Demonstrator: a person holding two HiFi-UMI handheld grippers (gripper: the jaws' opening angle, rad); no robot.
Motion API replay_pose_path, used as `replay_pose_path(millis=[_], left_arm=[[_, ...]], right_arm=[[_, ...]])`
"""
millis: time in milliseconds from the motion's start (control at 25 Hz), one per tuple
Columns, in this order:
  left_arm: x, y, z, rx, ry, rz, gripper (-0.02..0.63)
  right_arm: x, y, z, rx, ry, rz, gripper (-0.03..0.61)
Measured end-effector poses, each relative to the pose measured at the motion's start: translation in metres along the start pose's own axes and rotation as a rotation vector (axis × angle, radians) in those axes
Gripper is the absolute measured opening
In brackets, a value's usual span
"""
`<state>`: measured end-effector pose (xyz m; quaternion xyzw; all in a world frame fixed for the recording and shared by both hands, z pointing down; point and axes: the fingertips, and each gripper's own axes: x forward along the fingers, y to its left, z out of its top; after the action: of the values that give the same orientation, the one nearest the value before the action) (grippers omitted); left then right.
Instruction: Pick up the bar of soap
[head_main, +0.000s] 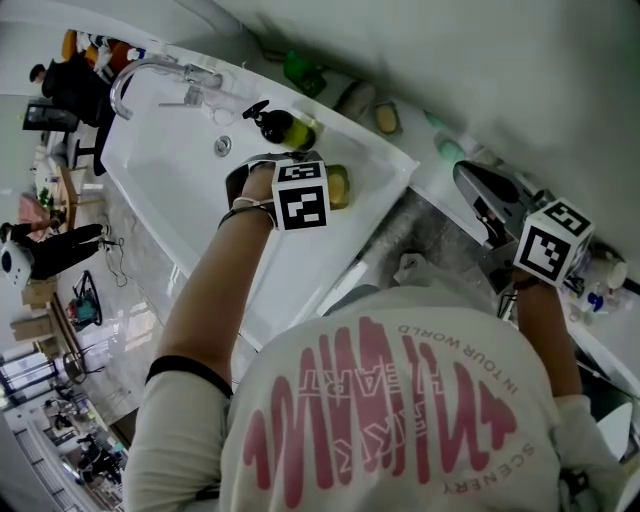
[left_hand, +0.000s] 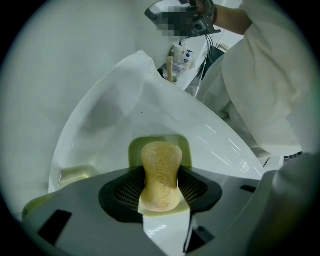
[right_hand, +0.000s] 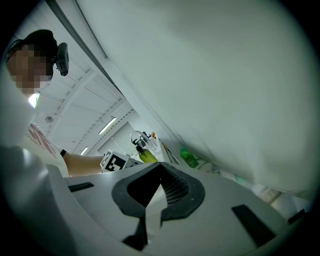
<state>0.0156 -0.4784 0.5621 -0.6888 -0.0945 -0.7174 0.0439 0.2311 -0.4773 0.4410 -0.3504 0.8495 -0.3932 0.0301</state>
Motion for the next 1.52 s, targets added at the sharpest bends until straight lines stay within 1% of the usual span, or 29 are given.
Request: replay_pose_path(millis=[200, 320, 440, 520, 640, 840, 920, 1040, 1120, 1240, 1360, 1440, 1520], left_arm=[[0.002, 0.004, -0.004, -0.006, -0.034, -0.011, 0.206], [0.003, 0.005, -0.009, -0.042, -0.052, -0.005, 0.204], [-0.002, 0.006, -0.007, -0.091, -0.068, 0.025, 0.202], [-0.005, 0.006, -0.005, -0.132, -0.100, 0.042, 0.201], [-0.009, 0.004, -0.002, -0.207, -0.179, 0.053, 0.201], [-0.023, 0.007, -0.004, -0.293, -0.283, 0.119, 0.201], [-0.033, 0.008, 0.001, -0.356, -0.362, 0.140, 0.201], [-0.053, 0.007, 0.008, -0.514, -0.564, 0.168, 0.201], [-0.068, 0.006, 0.010, -0.607, -0.698, 0.205, 0.201], [-0.095, 0.002, 0.007, -0.725, -0.873, 0.288, 0.201], [-0.127, -0.006, -0.009, -0.848, -1.039, 0.397, 0.201], [-0.150, -0.016, -0.021, -0.917, -1.137, 0.464, 0.201], [-0.172, -0.032, -0.029, -0.967, -1.221, 0.512, 0.201]], right_arm=[[0.000, -0.002, -0.004, 0.005, 0.000, -0.004, 0.011], [-0.003, -0.002, -0.007, 0.012, -0.005, -0.011, 0.011], [-0.013, -0.002, 0.001, 0.006, -0.010, -0.015, 0.011], [-0.017, -0.003, 0.005, 0.003, -0.013, -0.017, 0.012], [-0.013, 0.000, 0.005, 0.007, -0.013, -0.005, 0.011], [-0.002, 0.011, 0.003, -0.015, 0.010, 0.023, 0.012], [-0.001, 0.012, 0.003, -0.020, 0.015, 0.031, 0.012], [0.001, 0.014, 0.002, -0.027, 0.027, 0.042, 0.012], [0.002, 0.016, 0.001, -0.033, 0.038, 0.052, 0.011], [0.006, 0.022, -0.001, -0.046, 0.055, 0.075, 0.011], [0.015, 0.032, -0.002, -0.061, 0.074, 0.103, 0.011], [0.021, 0.042, -0.002, -0.079, 0.091, 0.125, 0.012], [0.023, 0.054, 0.001, -0.095, 0.106, 0.145, 0.011]])
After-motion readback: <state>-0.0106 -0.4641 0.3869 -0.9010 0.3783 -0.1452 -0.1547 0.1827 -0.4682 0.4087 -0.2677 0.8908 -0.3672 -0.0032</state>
